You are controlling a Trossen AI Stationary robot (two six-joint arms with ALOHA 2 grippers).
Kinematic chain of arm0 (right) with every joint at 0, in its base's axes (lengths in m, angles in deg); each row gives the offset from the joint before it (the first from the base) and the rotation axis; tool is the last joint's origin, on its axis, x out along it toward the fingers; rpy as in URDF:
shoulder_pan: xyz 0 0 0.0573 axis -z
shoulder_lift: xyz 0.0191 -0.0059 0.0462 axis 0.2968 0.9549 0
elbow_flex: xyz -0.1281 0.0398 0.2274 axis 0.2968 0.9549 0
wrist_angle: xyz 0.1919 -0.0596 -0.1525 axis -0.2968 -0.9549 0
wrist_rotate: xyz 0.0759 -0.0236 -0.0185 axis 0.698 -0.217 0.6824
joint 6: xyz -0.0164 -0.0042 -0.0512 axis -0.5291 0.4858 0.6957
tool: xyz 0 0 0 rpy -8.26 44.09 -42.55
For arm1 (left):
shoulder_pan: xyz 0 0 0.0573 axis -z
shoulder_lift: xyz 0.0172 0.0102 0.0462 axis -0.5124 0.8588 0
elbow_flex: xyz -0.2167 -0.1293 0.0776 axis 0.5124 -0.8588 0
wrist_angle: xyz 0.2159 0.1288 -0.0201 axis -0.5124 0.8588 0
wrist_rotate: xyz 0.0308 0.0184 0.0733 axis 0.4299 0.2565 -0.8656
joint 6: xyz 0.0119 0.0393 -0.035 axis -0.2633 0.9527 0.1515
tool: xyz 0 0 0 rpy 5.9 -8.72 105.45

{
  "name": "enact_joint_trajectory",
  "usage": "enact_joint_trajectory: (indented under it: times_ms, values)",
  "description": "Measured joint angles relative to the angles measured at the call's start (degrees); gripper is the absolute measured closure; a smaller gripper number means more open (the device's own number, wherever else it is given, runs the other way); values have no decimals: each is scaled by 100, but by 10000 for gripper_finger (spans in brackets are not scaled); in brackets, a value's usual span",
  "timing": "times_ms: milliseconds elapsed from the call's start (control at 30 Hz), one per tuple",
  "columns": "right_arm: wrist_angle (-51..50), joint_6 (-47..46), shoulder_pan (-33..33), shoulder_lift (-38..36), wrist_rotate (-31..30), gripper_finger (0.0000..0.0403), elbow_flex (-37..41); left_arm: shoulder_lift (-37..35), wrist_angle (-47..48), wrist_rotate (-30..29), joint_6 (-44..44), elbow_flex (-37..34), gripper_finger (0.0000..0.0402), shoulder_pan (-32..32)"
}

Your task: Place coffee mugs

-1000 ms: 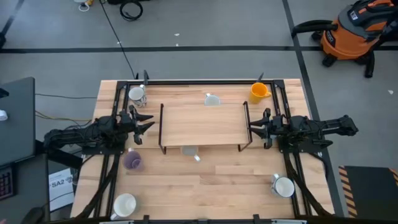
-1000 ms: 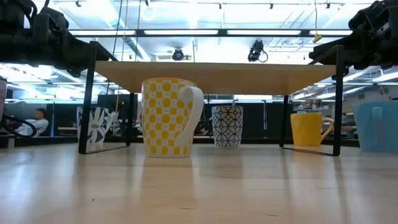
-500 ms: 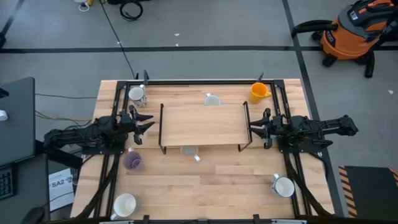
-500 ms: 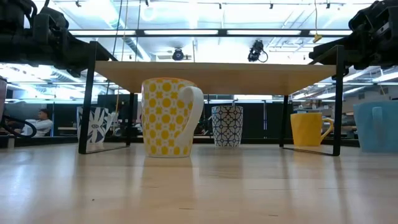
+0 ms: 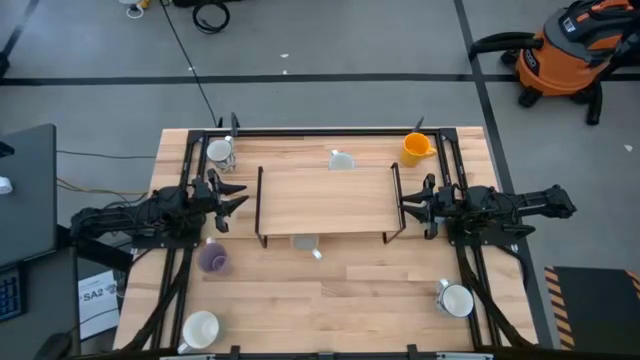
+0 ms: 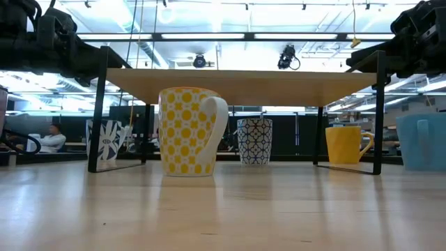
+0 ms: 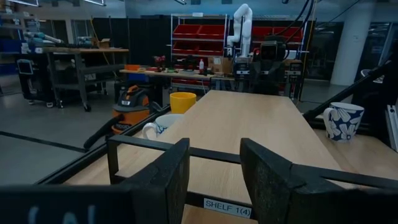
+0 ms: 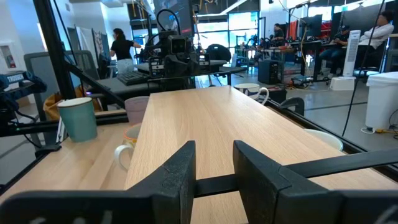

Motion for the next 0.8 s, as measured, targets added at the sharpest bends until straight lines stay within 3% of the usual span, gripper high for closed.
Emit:
enact_joint_trajectory:
  times_ms: [567, 800]
  values:
    - [0, -27, -1, -1, 0, 290, -1, 0, -2, 0, 1, -1, 253, 0]
    - [269, -506, -1, 1, -16, 290, -1, 0, -2, 0, -1, 0, 253, 0]
